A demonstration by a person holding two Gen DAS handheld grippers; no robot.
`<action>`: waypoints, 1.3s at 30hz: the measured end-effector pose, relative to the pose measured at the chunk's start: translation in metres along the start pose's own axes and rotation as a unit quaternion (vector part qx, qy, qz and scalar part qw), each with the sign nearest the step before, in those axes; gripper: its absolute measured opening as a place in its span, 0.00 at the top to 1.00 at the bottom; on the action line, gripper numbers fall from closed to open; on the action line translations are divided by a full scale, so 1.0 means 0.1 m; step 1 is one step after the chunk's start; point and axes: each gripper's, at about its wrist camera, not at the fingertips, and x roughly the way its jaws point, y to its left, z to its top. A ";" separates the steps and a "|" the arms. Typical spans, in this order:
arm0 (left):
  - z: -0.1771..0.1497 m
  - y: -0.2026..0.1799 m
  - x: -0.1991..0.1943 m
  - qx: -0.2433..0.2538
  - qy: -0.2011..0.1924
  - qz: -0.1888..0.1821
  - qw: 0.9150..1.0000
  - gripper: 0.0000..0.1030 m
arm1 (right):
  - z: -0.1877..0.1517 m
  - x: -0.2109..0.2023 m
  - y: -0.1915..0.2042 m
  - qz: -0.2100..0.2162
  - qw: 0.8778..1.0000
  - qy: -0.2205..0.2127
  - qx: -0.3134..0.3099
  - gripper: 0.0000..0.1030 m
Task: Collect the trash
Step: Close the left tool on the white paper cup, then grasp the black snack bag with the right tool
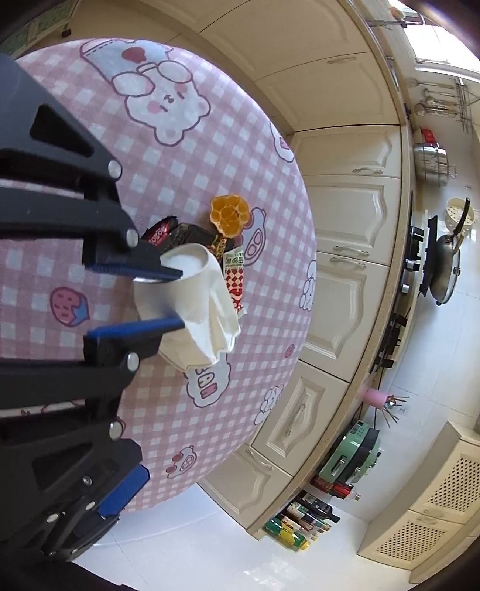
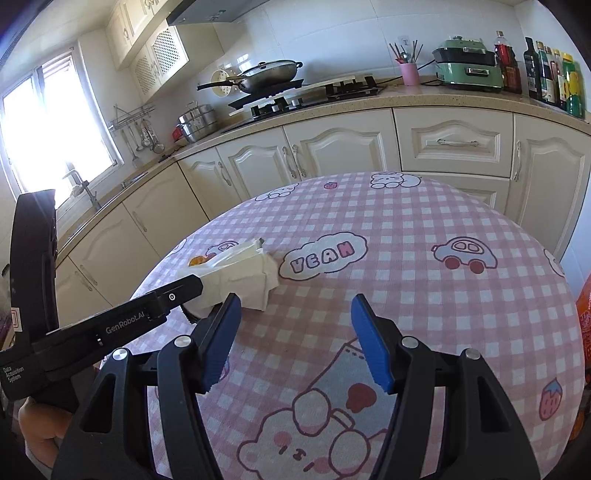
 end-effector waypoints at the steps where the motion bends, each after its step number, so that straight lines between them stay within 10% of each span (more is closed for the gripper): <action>1: 0.00 0.00 0.00 0.002 -0.003 -0.002 1.000 0.85 | 0.00 0.01 0.01 0.000 1.000 0.001 0.000 0.43; 16: -0.01 0.34 -0.72 -0.011 -0.109 -0.051 0.993 0.98 | 0.03 0.26 0.42 0.026 0.999 0.027 -0.024 0.43; 32: -0.12 1.22 -1.11 -0.056 -0.141 0.039 0.988 0.98 | 0.05 1.19 1.02 -0.003 0.991 0.133 -0.032 0.40; 35: -0.16 1.29 -1.12 -0.052 -0.138 0.039 0.988 0.98 | 0.02 1.20 1.09 -0.031 0.989 0.131 -0.063 0.65; 39: -0.20 1.32 -1.15 -0.054 -0.136 0.032 0.989 0.98 | -0.06 1.13 1.12 -0.042 0.987 0.129 -0.086 0.73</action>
